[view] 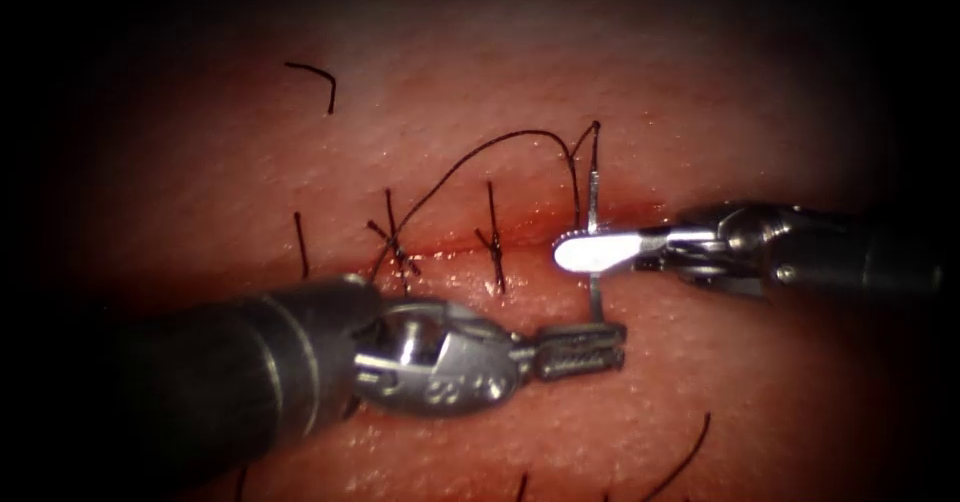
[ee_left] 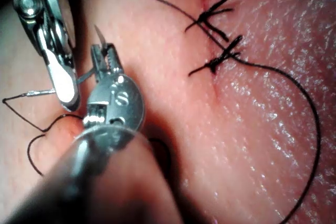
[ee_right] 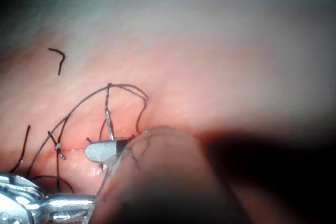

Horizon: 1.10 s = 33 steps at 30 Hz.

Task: Wound Closure
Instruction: Pass needle to right gripper, then place left end-effector in wound to widen opening

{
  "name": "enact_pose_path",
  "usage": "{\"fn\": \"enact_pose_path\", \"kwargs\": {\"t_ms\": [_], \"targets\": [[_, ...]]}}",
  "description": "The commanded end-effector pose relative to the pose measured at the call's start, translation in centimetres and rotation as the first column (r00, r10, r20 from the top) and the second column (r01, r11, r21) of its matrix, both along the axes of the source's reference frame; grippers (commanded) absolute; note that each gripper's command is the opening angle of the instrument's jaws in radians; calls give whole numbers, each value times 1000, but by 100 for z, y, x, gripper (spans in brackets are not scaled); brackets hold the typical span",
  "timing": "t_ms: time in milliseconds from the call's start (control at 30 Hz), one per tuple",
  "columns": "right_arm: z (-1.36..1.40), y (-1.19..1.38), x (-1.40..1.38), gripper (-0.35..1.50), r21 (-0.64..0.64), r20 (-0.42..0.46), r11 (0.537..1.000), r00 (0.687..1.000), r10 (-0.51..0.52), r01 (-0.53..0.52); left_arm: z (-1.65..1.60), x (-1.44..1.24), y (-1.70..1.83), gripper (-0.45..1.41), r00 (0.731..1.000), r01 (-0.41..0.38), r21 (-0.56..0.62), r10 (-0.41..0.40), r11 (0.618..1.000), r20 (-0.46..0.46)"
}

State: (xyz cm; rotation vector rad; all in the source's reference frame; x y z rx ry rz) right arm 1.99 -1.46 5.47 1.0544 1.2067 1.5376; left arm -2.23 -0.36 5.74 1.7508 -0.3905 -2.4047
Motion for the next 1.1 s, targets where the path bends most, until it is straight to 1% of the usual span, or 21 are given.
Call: {"fn": "enact_pose_path", "kwargs": {"t_ms": [33,267,333,367,400,433,500,533,567,600,633,667,700,733,767,800,833,867,933,1067,1100], "targets": [[0,6,7,-35,-4,0,1000,1000,6,-6,4,-5,3,-45,1000,-1,-2,1,1000,2],[-1,6,5,-35,-25,28,1000,1000,-7,8,3,-5,4,-43,1000,-3,-6,3,1000,2],[-1,6,4,-35,-44,43,999,999,-19,21,1,-4,8,27,999,33,78,-35,996,25],[-1,7,3,-35,-60,51,998,998,-19,22,-1,-2,13,59,995,75,135,-83,988,52],[0,8,2,-35,-69,58,997,998,-26,30,-3,1,16,71,991,107,160,-119,981,68],[0,8,2,-35,-69,58,997,998,-26,30,-3,1,16,71,991,107,160,-119,981,68],[1,11,-2,-35,-76,70,997,997,-29,34,-6,8,24,89,979,153,238,-180,959,99],[1,11,-2,-35,-76,70,997,997,-29,34,-6,8,24,89,979,153,238,-180,959,99],[1,15,-5,-35,-103,72,994,997,-27,34,-7,13,28,91,975,165,281,-199,945,99],[1,15,-5,-35,-103,72,994,997,-27,34,-7,13,28,91,975,165,281,-199,945,99],[2,19,-8,-35,-140,69,990,997,-19,29,-7,16,30,89,973,174,305,-211,936,94],[3,25,-12,-35,-191,70,981,997,-12,25,-6,21,34,66,969,195,346,-236,918,79],[4,29,-15,-35,-227,62,974,998,-8,22,-4,23,36,34,967,208,357,-247,911,68],[4,29,-15,-35,-227,62,974,998,-8,22,-4,23,36,34,967,208,357,-247,911,68],[6,34,-19,-35,-300,46,954,999,-10,23,1,27,42,-35,964,227,380,-262,897,42],[7,37,-23,-35,-343,31,939,999,-18,28,8,28,46,-45,970,221,397,-243,891,6],[8,38,-26,-35,-396,20,918,999,-27,33,18,29,52,-45,980,196,431,-195,881,-47],[8,38,-26,-35,-396,20,918,999,-27,33,18,29,52,-45,980,196,431,-195,881,-47],[7,37,-33,-35,-478,-6,878,999,-41,33,40,30,62,-45,981,194,496,-152,846,-124],[6,39,-36,-35,-501,-14,865,999,-33,22,53,30,67,-45,976,203,516,-132,832,-171],[6,38,-36,-35,-520,-4,854,1000,-20,15,61,30,69,-45,969,214,524,-111,824,-221]]}}
